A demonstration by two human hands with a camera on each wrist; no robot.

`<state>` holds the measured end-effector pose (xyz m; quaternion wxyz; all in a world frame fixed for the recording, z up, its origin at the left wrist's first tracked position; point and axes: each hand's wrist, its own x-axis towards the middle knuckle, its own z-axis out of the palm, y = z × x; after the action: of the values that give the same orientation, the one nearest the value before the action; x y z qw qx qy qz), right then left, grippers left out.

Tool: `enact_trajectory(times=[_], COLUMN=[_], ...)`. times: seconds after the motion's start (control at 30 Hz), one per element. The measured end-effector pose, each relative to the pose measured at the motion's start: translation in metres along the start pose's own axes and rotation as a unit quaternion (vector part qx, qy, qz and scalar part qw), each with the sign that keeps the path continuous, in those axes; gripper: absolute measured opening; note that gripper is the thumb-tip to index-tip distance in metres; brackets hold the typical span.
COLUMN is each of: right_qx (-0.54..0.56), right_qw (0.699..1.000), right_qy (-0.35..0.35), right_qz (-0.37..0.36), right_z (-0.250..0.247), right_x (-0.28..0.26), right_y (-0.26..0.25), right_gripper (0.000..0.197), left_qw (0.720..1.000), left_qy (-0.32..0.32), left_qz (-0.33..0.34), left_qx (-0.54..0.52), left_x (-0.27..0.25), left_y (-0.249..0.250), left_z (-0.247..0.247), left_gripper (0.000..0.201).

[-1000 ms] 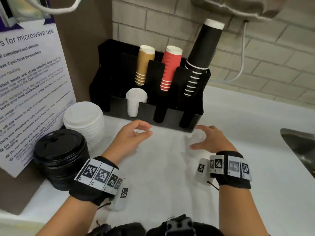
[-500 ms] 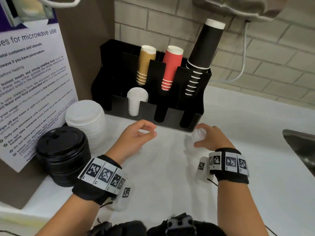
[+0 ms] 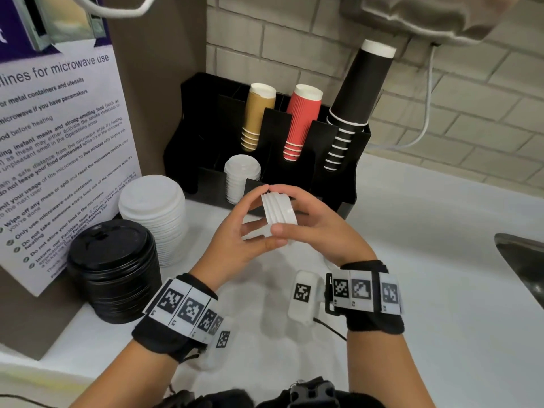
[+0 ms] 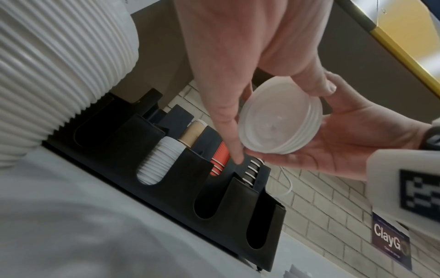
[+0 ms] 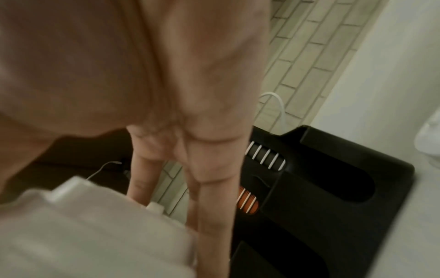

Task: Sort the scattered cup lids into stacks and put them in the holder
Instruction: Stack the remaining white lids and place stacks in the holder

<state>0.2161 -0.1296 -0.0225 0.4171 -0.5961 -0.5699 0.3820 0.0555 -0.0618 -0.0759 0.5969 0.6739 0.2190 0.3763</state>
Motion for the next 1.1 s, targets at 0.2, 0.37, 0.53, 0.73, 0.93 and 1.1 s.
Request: enact_trajectory(times=[0.2, 0.37, 0.53, 0.73, 0.93, 1.1], right_qx=[0.041, 0.042, 0.040, 0.020, -0.006, -0.015], right_qw=[0.999, 0.999, 0.999, 0.999, 0.999, 0.999], right_qy=[-0.019, 0.002, 0.010, 0.028, 0.045, 0.027], right_qz=[-0.008, -0.022, -0.026, -0.012, -0.019, -0.042], right_z=[-0.001, 0.003, 0.005, 0.008, 0.012, 0.006], right_x=[0.000, 0.002, 0.000, 0.003, 0.008, 0.029], right_y=[0.002, 0.002, 0.001, 0.001, 0.002, -0.007], right_gripper=[0.057, 0.059, 0.058, 0.063, 0.059, 0.056], left_qw=[1.000, 0.999, 1.000, 1.000, 0.999, 0.998], left_qy=[-0.006, 0.027, 0.018, 0.021, 0.032, 0.060], left_qz=[0.012, -0.002, -0.004, -0.016, -0.018, -0.012], left_qx=[-0.006, -0.018, -0.007, -0.017, -0.012, -0.032], left_x=[-0.001, -0.003, -0.001, -0.004, -0.004, -0.001], left_y=[-0.001, -0.001, 0.000, -0.002, -0.004, -0.002], left_z=[-0.008, -0.005, -0.006, -0.006, -0.007, -0.008], left_gripper=[0.080, 0.089, 0.092, 0.095, 0.097, 0.098])
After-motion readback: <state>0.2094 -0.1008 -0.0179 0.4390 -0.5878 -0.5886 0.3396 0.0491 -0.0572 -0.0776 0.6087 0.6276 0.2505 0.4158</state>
